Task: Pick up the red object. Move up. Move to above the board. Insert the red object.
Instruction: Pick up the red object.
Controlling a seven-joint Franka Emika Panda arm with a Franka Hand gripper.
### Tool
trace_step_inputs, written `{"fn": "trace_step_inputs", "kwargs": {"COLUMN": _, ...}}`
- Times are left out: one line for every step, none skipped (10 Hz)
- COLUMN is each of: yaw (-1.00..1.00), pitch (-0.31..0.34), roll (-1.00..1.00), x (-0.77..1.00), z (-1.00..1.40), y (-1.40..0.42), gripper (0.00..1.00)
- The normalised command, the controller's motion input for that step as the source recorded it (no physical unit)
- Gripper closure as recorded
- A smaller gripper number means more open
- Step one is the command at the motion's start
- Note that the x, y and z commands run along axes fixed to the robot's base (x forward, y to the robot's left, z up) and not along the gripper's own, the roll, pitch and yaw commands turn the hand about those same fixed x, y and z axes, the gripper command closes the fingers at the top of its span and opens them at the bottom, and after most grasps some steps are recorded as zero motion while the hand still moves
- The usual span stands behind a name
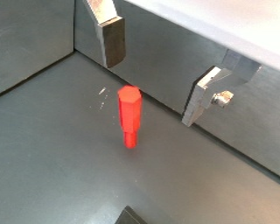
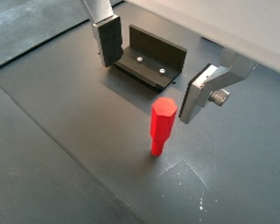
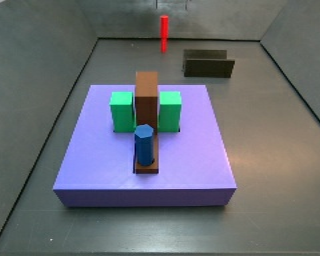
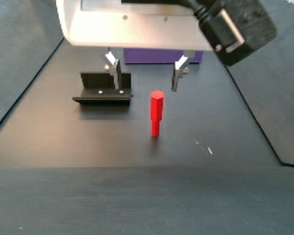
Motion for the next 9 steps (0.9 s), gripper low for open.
{"fn": "trace_step_inputs", "kwargs": {"yaw": -0.09, "pitch": 0.000, "roll": -0.14, "x": 0.00, "z": -0.22, "y": 0.00, "gripper": 0.00}}
{"fn": "trace_step_inputs", "kwargs": {"yaw": -0.10, "pitch": 0.000, "roll": -0.12, "x": 0.00, "z": -0.25, "y": 0.00, "gripper": 0.00}}
{"fn": "trace_step_inputs", "kwargs": {"yaw": -0.06, "pitch": 0.000, "roll": -0.07, "x": 0.00, "z": -0.31, "y": -0.01, "gripper": 0.00}}
{"fn": "trace_step_inputs", "kwargs": {"yaw": -0.05, "pitch": 0.000, "roll": -0.03, "x": 0.01, "z": -0.35, "y": -0.01, "gripper": 0.00}}
{"fn": "trace_step_inputs", "kwargs": {"yaw": -0.05, "pitch": 0.000, "roll": -0.01, "x": 0.00, "z": -0.39, "y": -0.03, "gripper": 0.00}}
{"fn": "trace_step_inputs", "kwargs": {"yaw": -0.05, "pitch": 0.000, "roll": 0.00, "x": 0.00, "z": -0.40, "y": 0.00, "gripper": 0.00}}
{"fn": "trace_step_inputs", "kwargs": {"yaw": -0.09, "pitch": 0.000, "roll": 0.00, "x": 0.00, "z": -0.31, "y": 0.00, "gripper": 0.00}}
{"fn": "trace_step_inputs", "kwargs": {"yaw": -0.12, "pitch": 0.000, "roll": -0.02, "x": -0.08, "z": -0.12, "y": 0.00, "gripper": 0.00}}
{"fn": "trace_step_inputs", "kwargs": {"yaw": 0.00, "pitch": 0.000, "roll": 0.00, "x": 0.00, "z": 0.00, "y": 0.00, "gripper": 0.00}}
